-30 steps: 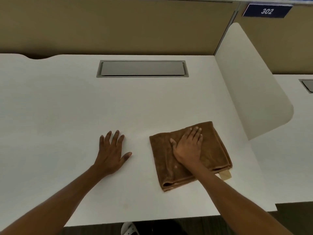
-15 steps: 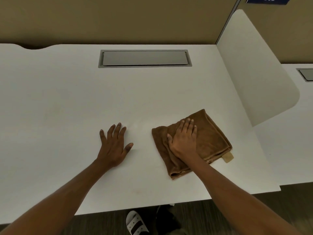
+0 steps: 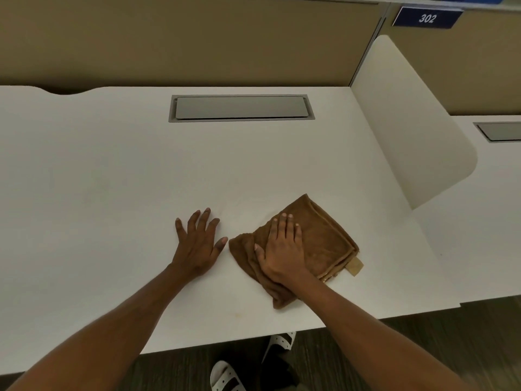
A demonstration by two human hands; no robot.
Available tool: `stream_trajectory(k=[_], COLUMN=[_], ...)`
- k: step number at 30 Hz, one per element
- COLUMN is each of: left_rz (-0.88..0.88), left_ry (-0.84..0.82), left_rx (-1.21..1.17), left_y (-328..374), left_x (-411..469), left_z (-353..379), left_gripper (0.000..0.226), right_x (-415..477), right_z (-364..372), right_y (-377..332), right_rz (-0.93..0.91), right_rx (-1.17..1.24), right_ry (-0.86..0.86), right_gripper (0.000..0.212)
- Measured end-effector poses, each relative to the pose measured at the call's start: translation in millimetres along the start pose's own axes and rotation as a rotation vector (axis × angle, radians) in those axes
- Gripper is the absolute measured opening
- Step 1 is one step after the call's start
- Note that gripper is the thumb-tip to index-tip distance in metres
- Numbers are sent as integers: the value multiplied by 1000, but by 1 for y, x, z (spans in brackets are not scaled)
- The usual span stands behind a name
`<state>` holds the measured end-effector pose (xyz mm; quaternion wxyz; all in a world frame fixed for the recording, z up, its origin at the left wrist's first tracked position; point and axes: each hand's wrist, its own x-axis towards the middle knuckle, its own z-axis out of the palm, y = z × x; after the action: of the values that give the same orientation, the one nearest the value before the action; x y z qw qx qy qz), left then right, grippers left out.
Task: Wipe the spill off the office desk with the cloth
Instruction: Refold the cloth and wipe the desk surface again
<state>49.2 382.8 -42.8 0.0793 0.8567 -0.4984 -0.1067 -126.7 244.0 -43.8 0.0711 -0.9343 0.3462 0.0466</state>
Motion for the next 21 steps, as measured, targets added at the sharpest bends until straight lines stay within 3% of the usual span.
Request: stream_trajectory(k=[3,8,13,17,21], left_rz=[76,95,89,106,-15], left_ry=[0,12,5,-31,-104], left_rx=[-10,20,-70,-146,-464], left_y=[15,47,50,47,35], left_x=[0,15,25,28,21], left_z=[0,-1,0,-2,-8], left_gripper=[78,52,72,61,53], right_x=[0,2,24,44,44], right_z=[-3,-4,-14,-28,-20], right_y=[3,7,37,90,96], right_rz=[-15,-16,-60,39,-5], right_rx=[0,-10,20,-48,-27], right_ry=[-19,-38,-49,-25,-78], right_gripper=[84,84,73,72,76])
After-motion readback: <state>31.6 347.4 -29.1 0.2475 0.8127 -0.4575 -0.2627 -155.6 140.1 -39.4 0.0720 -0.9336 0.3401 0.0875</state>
